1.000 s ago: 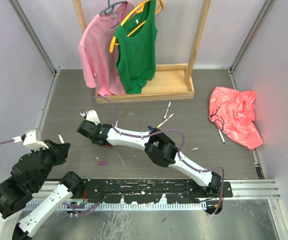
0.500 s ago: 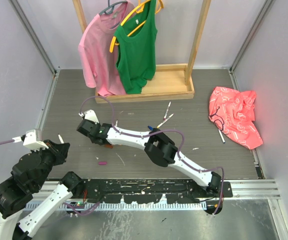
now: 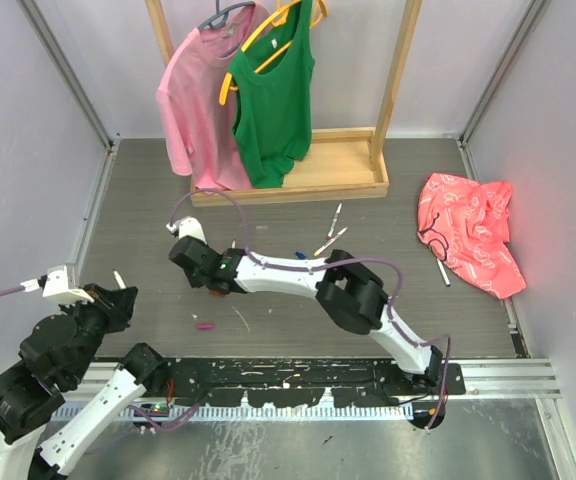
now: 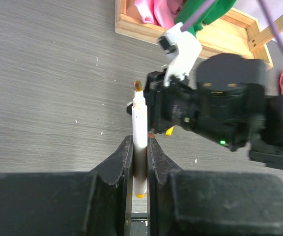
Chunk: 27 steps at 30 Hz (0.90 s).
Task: Insert the pens into the pen caps
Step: Pick up the pen cap from the center of the board, then place the pen cap at the center of the board.
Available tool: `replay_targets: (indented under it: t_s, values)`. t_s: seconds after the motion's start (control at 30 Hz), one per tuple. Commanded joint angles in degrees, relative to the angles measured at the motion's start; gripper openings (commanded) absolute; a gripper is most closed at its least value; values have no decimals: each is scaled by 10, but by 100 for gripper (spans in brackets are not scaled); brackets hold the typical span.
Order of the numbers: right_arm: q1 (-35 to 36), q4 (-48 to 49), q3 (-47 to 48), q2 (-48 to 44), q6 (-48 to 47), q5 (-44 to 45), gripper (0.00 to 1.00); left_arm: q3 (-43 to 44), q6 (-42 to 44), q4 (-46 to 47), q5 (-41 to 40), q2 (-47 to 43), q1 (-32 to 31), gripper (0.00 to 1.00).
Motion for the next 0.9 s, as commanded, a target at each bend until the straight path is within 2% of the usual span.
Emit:
replay_targets:
  t_s: [0.0,0.27,0.33,0.6,0.87]
  values:
    - [0,104,-76,-120,-6,3,11,-4,22,48,12,3,-4,0]
    - [0,107,-255,-269,15,63,8,-3,51,94,82,47,-8,4]
    - [0,97,-304,-308,32,82,8,-7,57,108,99,61,-7,0]
    - [0,51,-506,-468,123,139,8,-25,54,174,193,128,-7,0]
    - [0,-36,-613,-554,201,150,8,-43,75,245,346,226,-8,0]
